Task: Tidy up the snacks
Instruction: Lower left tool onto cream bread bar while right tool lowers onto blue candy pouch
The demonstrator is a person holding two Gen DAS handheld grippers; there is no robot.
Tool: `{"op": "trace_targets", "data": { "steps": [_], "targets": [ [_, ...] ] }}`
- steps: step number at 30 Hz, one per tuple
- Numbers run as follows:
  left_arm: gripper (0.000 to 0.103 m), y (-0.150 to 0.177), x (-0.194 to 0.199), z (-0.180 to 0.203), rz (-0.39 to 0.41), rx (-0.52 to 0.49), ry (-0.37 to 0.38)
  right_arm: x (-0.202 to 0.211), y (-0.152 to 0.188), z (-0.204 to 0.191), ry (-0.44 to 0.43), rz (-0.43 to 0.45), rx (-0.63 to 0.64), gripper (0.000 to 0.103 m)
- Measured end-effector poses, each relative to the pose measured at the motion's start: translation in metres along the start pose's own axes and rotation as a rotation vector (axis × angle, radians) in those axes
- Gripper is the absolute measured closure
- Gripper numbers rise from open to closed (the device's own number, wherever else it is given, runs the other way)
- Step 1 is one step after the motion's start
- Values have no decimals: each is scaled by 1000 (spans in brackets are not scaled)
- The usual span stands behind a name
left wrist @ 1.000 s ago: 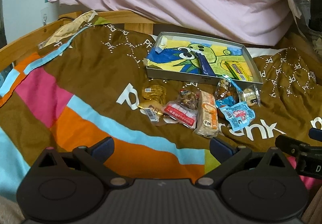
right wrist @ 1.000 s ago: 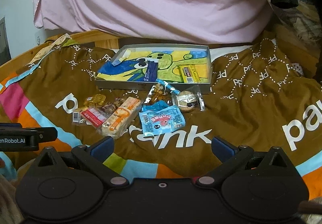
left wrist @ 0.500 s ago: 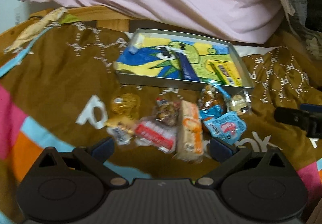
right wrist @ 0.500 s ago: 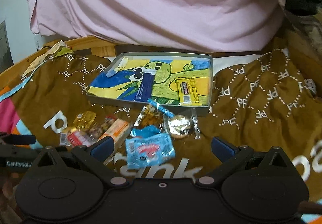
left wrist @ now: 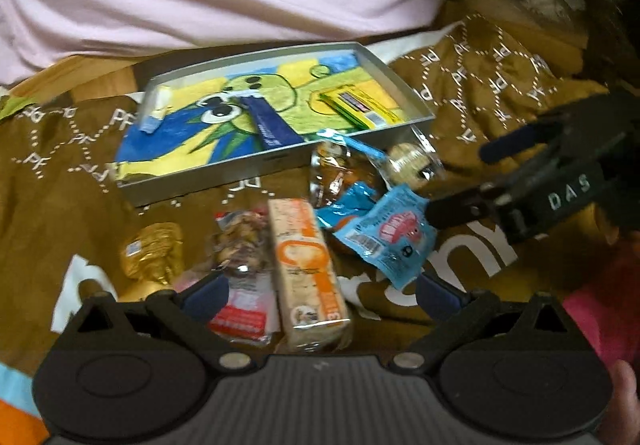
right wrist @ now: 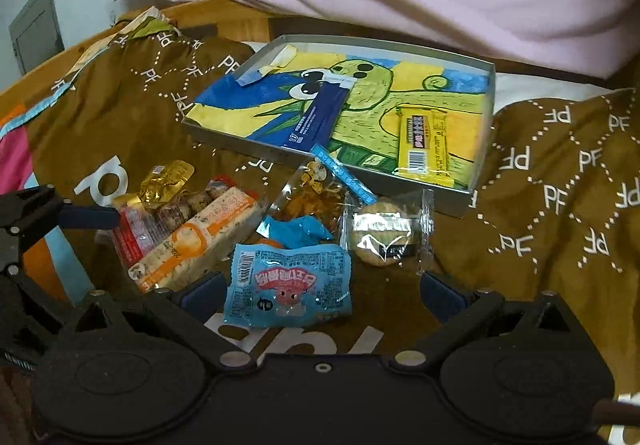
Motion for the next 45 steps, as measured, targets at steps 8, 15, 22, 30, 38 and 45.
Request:
{"op": "trace_targets", "data": {
  "steps": [8, 15, 22, 30, 38, 45],
  "targets": [
    [32, -2, -14, -6, -44, 47, 65, -14, 0, 8, -26, -18, -17, 1],
    [54, -6, -30, -9, -70, 24, -13, -17, 1, 9, -14, -35, -15, 1],
    [64, -11, -38, -24, -106, 123, -6, -20, 4, 9, 1, -48, 0, 1],
    [66, -14, -28, -40, -140, 244, -14, -34, 5, -12, -70, -69, 40, 1],
    [66, -14, -32, -45, -158, 276, -1, -68, 6, -30, -45, -95, 122, 1],
    [66, -16, -33, -43, -162, 282, -7, -70, 1, -32, -26, -102, 116, 13]
  ]
}}
Point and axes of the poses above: each gripper's, at about its wrist camera, not at the fingertips, and x roughly against the way its jaws point, z to its right, y to its underside, the point moved 2 cm from there along -x, roughly the way its jaws point, and after that the axes turned 12 degrees about x, right-handed, at the moved point
